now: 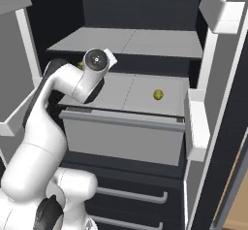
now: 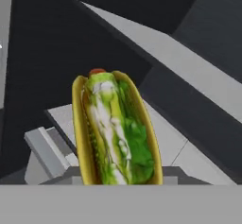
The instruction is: Move the tacos and lemon from the second highest shelf to the top shelf to make space. Then, place the pitcher from the counter on the cleared second highest shelf.
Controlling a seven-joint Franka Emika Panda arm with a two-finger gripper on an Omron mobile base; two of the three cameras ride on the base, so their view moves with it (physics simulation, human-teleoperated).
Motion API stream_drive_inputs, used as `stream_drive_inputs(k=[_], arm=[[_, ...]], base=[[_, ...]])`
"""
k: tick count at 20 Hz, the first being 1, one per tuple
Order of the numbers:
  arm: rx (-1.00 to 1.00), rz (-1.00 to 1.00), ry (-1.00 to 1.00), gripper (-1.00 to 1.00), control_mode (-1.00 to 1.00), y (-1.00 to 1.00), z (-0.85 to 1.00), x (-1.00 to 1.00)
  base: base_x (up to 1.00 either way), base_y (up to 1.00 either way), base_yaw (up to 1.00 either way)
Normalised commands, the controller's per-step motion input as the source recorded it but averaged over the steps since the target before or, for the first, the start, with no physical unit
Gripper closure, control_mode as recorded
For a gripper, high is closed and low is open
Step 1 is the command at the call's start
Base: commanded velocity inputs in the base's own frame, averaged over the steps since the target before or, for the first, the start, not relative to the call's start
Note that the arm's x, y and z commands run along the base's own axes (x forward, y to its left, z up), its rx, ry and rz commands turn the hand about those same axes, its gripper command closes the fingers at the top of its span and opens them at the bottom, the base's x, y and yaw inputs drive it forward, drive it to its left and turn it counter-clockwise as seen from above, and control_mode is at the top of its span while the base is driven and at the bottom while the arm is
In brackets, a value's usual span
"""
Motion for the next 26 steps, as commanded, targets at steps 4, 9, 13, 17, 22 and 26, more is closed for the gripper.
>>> stream_drive_inputs(k=[4,9,13,17,22,26], arm=[[0.0,0.0,-0.19,1.0,-1.0,0.0,0.69,0.04],[0.0,0.0,-0.02,1.0,-1.0,0.0,0.75,0.32],[0.0,0.0,0.04,1.0,-1.0,0.0,0.34,0.64],[0.0,0.0,0.08,1.0,-1.0,0.0,0.05,0.85],[0.0,0.0,0.08,1.0,-1.0,0.0,-0.08,0.78],[0.0,0.0,0.15,1.0,-1.0,0.0,-0.41,0.7]], base=[[0.0,0.0,0.0],[0.0,0.0,0.0],[0.0,0.0,0.0],[0.0,0.0,0.0],[0.0,0.0,0.0],[0.0,0.0,0.0]])
